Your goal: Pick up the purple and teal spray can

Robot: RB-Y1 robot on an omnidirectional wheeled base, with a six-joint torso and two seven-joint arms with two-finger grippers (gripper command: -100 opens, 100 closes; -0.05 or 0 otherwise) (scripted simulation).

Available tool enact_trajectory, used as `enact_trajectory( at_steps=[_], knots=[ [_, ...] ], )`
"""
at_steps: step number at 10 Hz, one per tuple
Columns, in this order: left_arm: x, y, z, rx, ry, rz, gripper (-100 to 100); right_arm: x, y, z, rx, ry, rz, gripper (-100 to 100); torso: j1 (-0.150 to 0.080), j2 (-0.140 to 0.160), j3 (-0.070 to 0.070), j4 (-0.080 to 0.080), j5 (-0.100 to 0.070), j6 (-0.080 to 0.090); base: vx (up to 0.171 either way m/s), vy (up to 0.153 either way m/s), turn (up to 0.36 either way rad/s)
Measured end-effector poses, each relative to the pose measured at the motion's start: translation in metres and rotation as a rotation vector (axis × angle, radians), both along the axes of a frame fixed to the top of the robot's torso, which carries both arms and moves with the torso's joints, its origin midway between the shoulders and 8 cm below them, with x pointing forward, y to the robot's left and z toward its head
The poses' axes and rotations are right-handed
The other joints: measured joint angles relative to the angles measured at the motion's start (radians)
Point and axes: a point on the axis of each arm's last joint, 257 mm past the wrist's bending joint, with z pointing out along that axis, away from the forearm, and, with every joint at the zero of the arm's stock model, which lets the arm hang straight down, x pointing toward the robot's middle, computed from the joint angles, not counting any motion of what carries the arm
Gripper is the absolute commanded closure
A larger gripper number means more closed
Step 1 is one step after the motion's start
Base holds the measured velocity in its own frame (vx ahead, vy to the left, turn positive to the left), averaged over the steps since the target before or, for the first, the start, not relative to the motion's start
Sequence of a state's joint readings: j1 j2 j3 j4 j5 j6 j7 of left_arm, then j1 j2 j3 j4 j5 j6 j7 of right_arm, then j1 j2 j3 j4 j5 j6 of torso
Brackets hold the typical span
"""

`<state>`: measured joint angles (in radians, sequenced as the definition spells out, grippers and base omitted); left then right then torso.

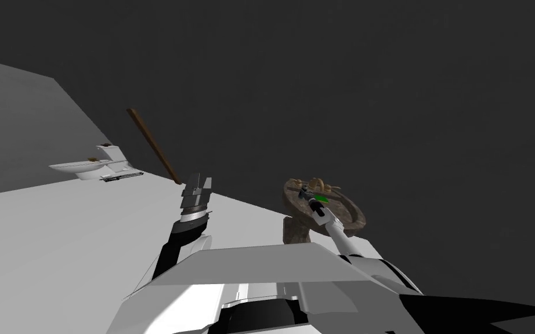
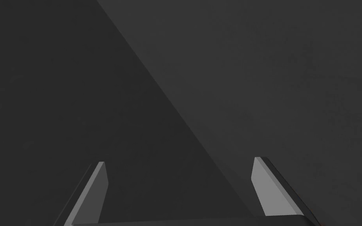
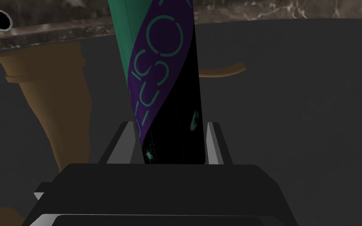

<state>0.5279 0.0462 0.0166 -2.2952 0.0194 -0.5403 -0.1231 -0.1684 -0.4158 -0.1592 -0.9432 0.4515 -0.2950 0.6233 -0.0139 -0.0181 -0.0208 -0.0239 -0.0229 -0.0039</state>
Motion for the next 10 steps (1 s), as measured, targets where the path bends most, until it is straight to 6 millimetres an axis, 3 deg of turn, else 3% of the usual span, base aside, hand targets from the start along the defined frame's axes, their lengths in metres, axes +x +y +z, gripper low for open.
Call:
enact_trajectory(
  at_steps=[2,4,10],
  knots=[
    [0.0,0.0,0.0,0.0,0.0,0.0,0,-0.003,0.003,0.007,-0.003,-0.014,0.004,100,0.001,0.0,0.0,0.001,0.001,0.0,0.009,-0.022,0.038],
    [0.0,0.0,0.0,0.0,0.0,0.0,0,-0.016,0.005,-0.001,0.0,0.0,-0.012,100,-0.001,-0.001,-0.001,-0.001,-0.001,0.0,0.014,-0.033,0.035],
    [0.0,0.0,0.0,0.0,0.0,0.0,0,-0.044,0.01,0.0,0.002,-0.001,-0.045,100,-0.002,-0.001,-0.001,-0.001,-0.002,0.0,0.014,-0.034,0.049]
  ],
)
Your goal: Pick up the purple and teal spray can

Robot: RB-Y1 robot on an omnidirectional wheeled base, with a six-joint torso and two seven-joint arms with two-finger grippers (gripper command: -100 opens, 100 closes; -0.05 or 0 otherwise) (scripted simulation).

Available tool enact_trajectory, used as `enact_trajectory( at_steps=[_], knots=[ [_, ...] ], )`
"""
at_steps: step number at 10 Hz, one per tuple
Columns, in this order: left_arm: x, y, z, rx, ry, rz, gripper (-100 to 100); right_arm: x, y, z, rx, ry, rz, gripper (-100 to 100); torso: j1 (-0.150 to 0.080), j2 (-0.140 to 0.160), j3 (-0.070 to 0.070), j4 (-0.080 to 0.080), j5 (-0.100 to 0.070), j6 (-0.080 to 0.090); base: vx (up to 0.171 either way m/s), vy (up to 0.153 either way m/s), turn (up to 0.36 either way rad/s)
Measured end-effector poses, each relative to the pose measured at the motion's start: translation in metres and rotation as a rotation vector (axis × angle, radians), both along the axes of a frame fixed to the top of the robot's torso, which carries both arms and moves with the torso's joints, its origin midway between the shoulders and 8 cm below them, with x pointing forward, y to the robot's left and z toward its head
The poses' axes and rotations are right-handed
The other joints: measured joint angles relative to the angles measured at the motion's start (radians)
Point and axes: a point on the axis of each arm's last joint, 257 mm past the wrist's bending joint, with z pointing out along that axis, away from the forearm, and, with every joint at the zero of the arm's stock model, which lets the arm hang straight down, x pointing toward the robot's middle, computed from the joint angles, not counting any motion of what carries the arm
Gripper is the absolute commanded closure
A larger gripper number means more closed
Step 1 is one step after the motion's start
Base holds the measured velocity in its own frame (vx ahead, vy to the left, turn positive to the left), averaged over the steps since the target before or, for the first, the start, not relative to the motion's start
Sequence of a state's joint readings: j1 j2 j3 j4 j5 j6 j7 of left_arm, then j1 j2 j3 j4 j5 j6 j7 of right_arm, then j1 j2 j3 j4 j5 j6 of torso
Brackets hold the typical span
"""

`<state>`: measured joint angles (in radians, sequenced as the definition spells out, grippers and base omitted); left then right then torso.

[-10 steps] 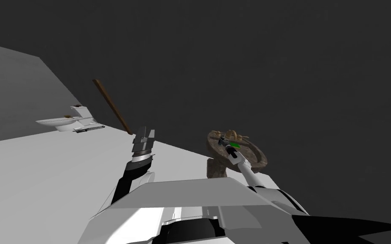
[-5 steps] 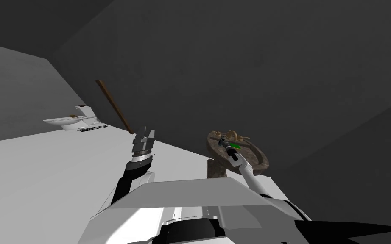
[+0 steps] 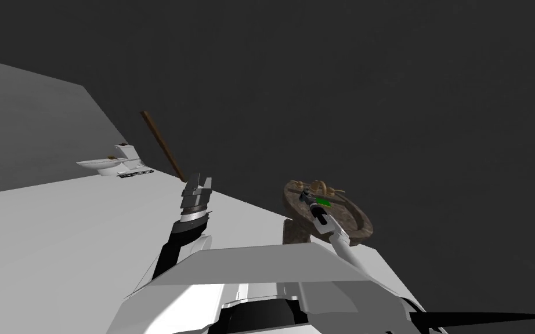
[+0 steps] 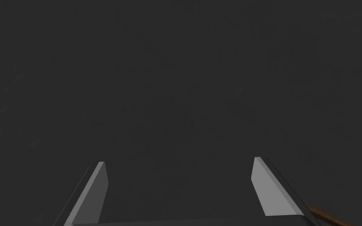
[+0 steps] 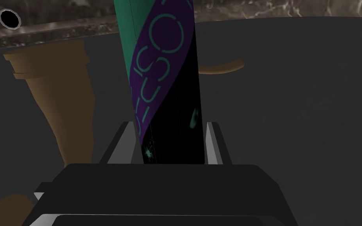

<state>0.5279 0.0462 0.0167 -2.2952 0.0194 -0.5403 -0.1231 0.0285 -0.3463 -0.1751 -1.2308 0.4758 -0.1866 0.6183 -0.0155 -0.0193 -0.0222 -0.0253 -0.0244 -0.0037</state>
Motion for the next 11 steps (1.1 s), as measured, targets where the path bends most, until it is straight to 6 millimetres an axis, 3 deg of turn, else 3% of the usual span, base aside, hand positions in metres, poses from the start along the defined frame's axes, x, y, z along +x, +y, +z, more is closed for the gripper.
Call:
enact_trajectory(
  at_steps=[4,6,10,11],
  knots=[
    [0.0,0.0,0.0,0.0,0.0,0.0,0,-0.017,0.002,0.008,-0.004,-0.009,-0.021,100,0.001,0.001,0.0,0.0,0.001,0.001,0.013,-0.038,0.054],
    [0.0,0.0,0.0,0.0,0.0,0.0,0,-0.032,0.001,0.003,-0.001,0.006,-0.046,100,-0.001,0.0,0.0,0.0,0.0,0.001,0.011,-0.034,0.036],
    [0.0,0.0,0.0,0.0,0.0,0.0,0,-0.048,0.001,0.02,-0.007,-0.012,-0.07,100,0.001,0.002,0.001,0.001,0.002,0.001,0.008,-0.025,0.038],
    [0.0,0.0,0.0,0.0,0.0,0.0,0,-0.047,0.001,0.022,-0.008,-0.016,-0.07,0,0.002,0.002,0.001,0.001,0.001,0.001,0.0,0.0,0.0]
  ],
)
